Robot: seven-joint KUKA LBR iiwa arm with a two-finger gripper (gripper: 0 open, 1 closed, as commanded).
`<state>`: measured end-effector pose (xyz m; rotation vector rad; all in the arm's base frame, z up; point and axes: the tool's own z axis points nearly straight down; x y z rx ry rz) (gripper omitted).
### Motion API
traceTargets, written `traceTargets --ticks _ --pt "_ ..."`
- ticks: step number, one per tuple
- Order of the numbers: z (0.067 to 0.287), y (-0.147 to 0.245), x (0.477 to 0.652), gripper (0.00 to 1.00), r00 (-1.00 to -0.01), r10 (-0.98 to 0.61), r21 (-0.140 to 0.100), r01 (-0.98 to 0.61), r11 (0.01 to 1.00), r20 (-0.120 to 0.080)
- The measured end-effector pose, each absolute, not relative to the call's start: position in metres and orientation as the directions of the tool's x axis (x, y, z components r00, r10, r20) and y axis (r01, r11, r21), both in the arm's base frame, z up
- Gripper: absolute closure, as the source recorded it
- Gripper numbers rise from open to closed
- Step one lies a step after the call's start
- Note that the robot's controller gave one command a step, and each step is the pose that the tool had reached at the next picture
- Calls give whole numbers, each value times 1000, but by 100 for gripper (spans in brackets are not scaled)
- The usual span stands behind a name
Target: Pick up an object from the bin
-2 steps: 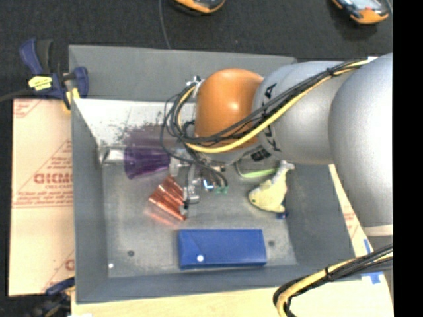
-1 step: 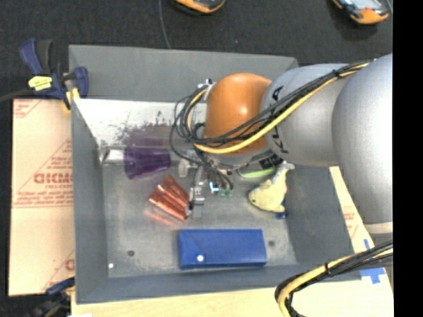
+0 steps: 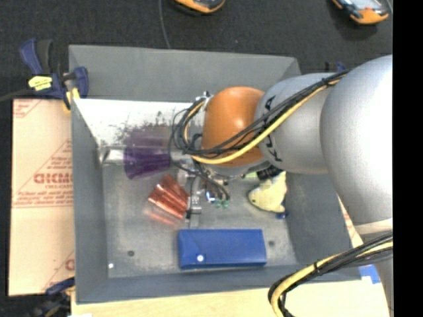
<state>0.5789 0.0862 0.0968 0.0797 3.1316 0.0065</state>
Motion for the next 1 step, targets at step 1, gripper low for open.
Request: traceTargets --ticks 1 --pt "83 90 558 0 -978 209 7 209 978 -13"
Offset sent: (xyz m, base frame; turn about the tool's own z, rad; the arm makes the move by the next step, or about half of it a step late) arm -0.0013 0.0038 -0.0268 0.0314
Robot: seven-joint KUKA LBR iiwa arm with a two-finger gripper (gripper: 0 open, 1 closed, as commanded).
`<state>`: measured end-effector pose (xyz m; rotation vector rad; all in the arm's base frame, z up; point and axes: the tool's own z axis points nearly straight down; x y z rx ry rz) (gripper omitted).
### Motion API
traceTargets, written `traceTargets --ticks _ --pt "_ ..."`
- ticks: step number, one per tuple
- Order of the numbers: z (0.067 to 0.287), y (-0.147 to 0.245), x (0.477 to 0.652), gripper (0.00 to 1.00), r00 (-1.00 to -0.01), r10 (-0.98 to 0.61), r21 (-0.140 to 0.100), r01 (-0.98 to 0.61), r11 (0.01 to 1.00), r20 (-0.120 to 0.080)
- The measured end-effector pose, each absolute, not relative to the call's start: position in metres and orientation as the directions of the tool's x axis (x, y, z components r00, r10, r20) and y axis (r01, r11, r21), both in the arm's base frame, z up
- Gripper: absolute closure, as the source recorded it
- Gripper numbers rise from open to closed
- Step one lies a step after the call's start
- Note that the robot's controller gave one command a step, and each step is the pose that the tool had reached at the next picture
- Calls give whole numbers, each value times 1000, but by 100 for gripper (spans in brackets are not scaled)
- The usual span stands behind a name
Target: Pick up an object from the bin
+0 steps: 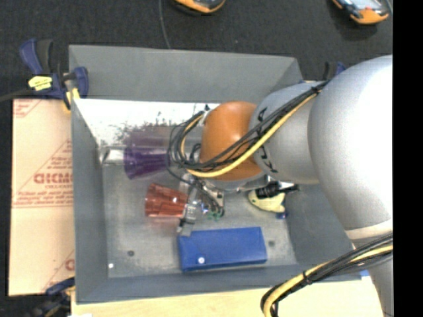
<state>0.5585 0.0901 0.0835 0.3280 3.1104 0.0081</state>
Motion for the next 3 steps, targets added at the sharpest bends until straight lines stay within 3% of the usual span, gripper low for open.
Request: traceTargets --ticks 1,3 --pt "77 89 568 0 -999 -31 4 -31 1000 -16" --pt "74 106 560 0 -994 110 7 110 994 -20"
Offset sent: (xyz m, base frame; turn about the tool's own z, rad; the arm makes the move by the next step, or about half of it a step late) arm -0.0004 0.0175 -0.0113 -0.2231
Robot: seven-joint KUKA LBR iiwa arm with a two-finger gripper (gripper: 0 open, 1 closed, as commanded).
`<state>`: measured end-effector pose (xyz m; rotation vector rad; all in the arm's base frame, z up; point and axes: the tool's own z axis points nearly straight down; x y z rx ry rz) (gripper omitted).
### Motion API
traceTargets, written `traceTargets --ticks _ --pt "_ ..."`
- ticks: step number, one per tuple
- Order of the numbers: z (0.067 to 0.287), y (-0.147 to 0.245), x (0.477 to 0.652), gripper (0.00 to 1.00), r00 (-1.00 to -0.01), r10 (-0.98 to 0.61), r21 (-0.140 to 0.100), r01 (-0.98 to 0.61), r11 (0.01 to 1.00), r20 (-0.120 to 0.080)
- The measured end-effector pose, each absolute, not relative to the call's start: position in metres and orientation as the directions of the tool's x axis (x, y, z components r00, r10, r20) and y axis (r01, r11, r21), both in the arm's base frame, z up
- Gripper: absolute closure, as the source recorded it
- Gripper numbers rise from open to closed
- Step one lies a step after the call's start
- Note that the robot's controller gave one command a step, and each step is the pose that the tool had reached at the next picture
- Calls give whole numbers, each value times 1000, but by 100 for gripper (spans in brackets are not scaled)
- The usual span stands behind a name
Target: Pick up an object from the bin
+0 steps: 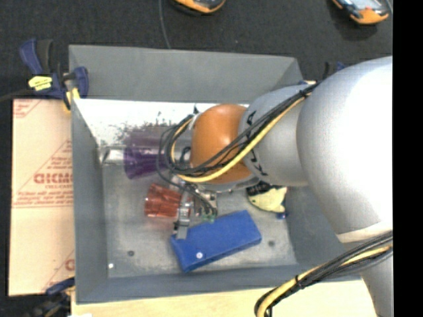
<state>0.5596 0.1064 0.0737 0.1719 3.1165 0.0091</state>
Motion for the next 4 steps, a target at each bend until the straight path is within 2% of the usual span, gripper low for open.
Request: traceTargets --ticks 1,2,3,4 --pt "73 103 532 100 -999 6 9 5 1000 -34" --pt "75 103 532 100 -999 6 10 6 1000 -33" --pt "78 99 517 100 -995 83 18 82 996 -55" --pt "77 89 512 100 -999 14 16 13 1000 -51"
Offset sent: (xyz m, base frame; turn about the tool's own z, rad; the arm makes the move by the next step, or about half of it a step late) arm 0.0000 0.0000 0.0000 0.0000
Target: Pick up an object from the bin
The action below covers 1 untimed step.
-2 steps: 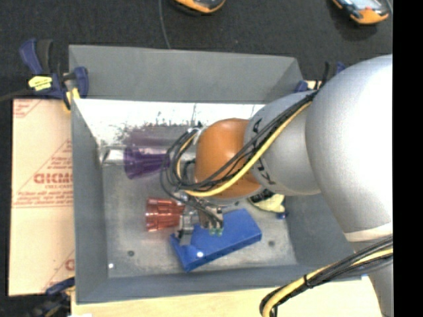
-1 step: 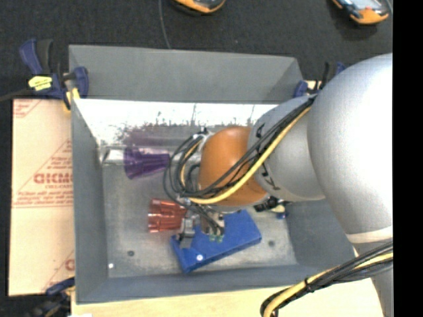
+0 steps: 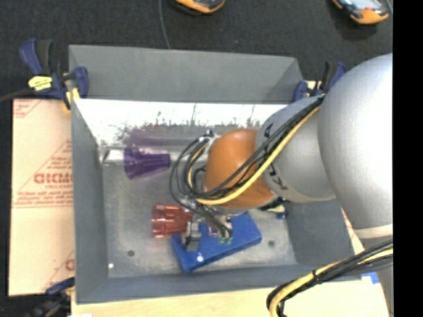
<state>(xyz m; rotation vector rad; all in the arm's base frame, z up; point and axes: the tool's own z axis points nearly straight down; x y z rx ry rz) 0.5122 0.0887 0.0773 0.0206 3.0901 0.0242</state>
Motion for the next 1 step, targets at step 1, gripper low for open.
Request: traceTargets --ticks 1 --pt "114 88 512 100 -994 101 18 100 995 -47"
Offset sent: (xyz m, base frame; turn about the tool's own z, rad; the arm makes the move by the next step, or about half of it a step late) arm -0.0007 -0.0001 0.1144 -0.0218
